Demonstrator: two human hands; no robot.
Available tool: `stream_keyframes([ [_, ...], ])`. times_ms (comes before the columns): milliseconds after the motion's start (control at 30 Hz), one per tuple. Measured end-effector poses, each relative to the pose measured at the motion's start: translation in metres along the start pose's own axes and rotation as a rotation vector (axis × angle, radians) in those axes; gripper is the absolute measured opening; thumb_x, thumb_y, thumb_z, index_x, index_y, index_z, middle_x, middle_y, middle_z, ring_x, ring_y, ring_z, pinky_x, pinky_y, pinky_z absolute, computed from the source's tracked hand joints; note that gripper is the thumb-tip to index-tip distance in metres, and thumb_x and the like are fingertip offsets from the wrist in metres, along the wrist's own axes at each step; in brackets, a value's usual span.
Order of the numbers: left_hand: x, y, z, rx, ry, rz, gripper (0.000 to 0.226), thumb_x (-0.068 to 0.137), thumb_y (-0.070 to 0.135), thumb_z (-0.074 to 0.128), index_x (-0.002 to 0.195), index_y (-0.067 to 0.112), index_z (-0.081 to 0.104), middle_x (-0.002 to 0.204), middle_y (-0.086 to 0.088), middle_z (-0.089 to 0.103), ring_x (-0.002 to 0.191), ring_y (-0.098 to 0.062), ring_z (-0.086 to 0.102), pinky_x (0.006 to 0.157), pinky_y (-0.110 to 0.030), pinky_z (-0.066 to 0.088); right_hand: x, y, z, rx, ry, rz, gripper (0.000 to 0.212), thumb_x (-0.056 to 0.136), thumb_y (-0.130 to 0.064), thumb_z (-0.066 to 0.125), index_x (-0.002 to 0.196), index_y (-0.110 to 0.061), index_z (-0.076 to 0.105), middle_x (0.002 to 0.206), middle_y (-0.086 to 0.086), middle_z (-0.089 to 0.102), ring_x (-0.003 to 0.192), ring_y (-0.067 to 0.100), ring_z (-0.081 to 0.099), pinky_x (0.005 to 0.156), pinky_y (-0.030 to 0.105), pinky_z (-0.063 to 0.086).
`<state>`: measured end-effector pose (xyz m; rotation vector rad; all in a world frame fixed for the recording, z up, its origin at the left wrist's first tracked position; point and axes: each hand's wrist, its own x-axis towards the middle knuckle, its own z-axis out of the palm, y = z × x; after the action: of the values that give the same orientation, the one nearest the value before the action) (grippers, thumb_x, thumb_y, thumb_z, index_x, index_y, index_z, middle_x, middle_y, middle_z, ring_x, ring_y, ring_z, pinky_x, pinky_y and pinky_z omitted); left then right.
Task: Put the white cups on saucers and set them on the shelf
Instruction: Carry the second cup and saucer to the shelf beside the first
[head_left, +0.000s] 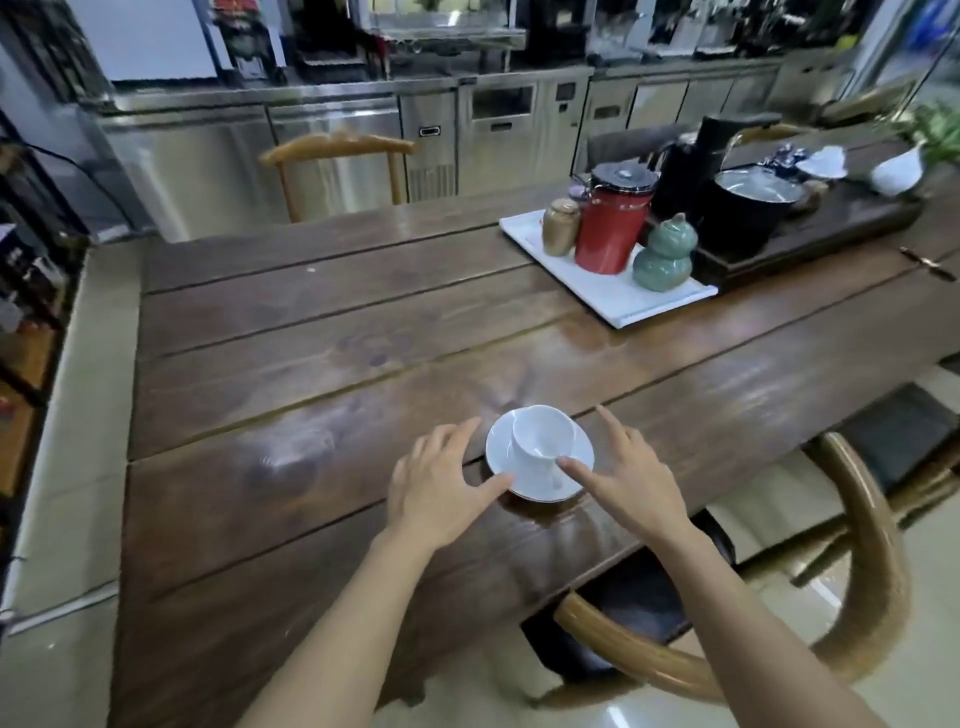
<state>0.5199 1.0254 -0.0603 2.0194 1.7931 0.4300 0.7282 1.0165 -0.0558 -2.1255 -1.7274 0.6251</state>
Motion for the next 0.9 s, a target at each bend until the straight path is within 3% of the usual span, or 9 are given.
stream_keyframes([
  [200, 0.042, -0.002, 0.020, -0.004, -0.098, -0.076, 0.079, 0.078, 0.066, 0.053, 0.146, 0.037, 0.024, 0.148, 0.006, 0.037, 0.135, -0.019, 0.036, 0.105, -0.038, 0.031, 0.040, 0.020, 0.018, 0.070, -0.091, 0.105, 0.080, 0.079, -0.063, 0.054, 0.145, -0.029, 0.024, 0.142, 0.006, 0.044, 0.128, 0.025, 0.044, 0.100, 0.045, 0.039],
  [367, 0.061, 0.000, 0.045, -0.124, -0.155, -0.213, 0.079, 0.079, 0.065, 0.053, 0.146, 0.034, 0.026, 0.149, 0.004, 0.037, 0.136, -0.020, 0.035, 0.104, -0.042, 0.033, 0.064, 0.031, 0.032, 0.255, -0.158, 0.131, 0.068, 0.073, -0.066, 0.058, 0.126, -0.026, 0.044, 0.120, -0.006, 0.052, 0.110, 0.016, 0.049, 0.091, 0.042, 0.045],
  [467, 0.069, 0.004, 0.057, -0.288, -0.172, -0.330, 0.082, 0.077, 0.066, 0.056, 0.146, 0.033, 0.027, 0.149, 0.003, 0.037, 0.135, -0.020, 0.039, 0.102, -0.044, 0.037, 0.071, 0.036, 0.038, 0.404, -0.197, 0.168, 0.053, 0.072, -0.060, 0.064, 0.110, -0.025, 0.054, 0.109, -0.005, 0.060, 0.098, 0.016, 0.059, 0.082, 0.034, 0.050],
  [533, 0.072, 0.008, 0.064, -0.415, -0.173, -0.431, 0.084, 0.074, 0.063, 0.062, 0.143, 0.030, 0.030, 0.143, 0.000, 0.045, 0.127, -0.022, 0.047, 0.100, -0.045, 0.042, 0.075, 0.038, 0.039, 0.517, -0.246, 0.198, 0.042, 0.074, -0.053, 0.067, 0.105, -0.027, 0.059, 0.099, -0.009, 0.066, 0.091, 0.013, 0.064, 0.069, 0.020, 0.051],
  [600, 0.072, 0.012, 0.069, -0.595, -0.183, -0.552, 0.073, 0.074, 0.055, 0.067, 0.134, 0.024, 0.039, 0.133, -0.003, 0.052, 0.116, -0.023, 0.054, 0.091, -0.044, 0.050, 0.078, 0.039, 0.039, 0.628, -0.318, 0.245, 0.026, 0.078, -0.042, 0.069, 0.099, -0.027, 0.063, 0.089, -0.012, 0.068, 0.084, 0.011, 0.065, 0.056, 0.014, 0.047],
  [667, 0.071, 0.018, 0.071, -0.845, -0.216, -0.691, 0.054, 0.077, 0.043, 0.071, 0.118, 0.017, 0.048, 0.125, -0.005, 0.057, 0.107, -0.022, 0.058, 0.075, -0.040, 0.056, 0.083, 0.042, 0.041, 0.706, -0.385, 0.334, 0.042, 0.071, -0.044, 0.074, 0.105, -0.021, 0.064, 0.095, -0.003, 0.071, 0.089, 0.017, 0.067, 0.063, 0.025, 0.052],
  [733, 0.070, 0.022, 0.069, -0.981, -0.231, -0.759, 0.047, 0.078, 0.033, 0.073, 0.115, 0.011, 0.054, 0.121, -0.008, 0.060, 0.101, -0.022, 0.061, 0.066, -0.037, 0.057, 0.086, 0.042, 0.041, 0.749, -0.417, 0.391, 0.061, 0.060, -0.045, 0.079, 0.110, -0.014, 0.064, 0.102, 0.005, 0.072, 0.093, 0.022, 0.069, 0.070, 0.033, 0.056],
  [833, 0.064, 0.022, 0.065, -1.048, -0.193, -0.773, 0.047, 0.077, 0.024, 0.075, 0.115, 0.010, 0.051, 0.120, -0.008, 0.058, 0.101, -0.022, 0.061, 0.067, -0.040, 0.058, 0.085, 0.043, 0.040, 0.780, -0.454, 0.367, 0.082, 0.045, -0.049, 0.081, 0.115, -0.013, 0.060, 0.106, 0.006, 0.071, 0.092, 0.020, 0.070, 0.062, 0.029, 0.057],
  [900, 0.058, 0.022, 0.061, -1.077, -0.161, -0.757, 0.048, 0.076, 0.022, 0.076, 0.114, 0.010, 0.049, 0.122, -0.008, 0.055, 0.107, -0.025, 0.059, 0.072, -0.043, 0.059, 0.082, 0.041, 0.038, 0.804, -0.460, 0.322, 0.085, 0.047, -0.048, 0.081, 0.120, -0.014, 0.053, 0.111, 0.005, 0.068, 0.095, 0.018, 0.069, 0.057, 0.024, 0.054],
])
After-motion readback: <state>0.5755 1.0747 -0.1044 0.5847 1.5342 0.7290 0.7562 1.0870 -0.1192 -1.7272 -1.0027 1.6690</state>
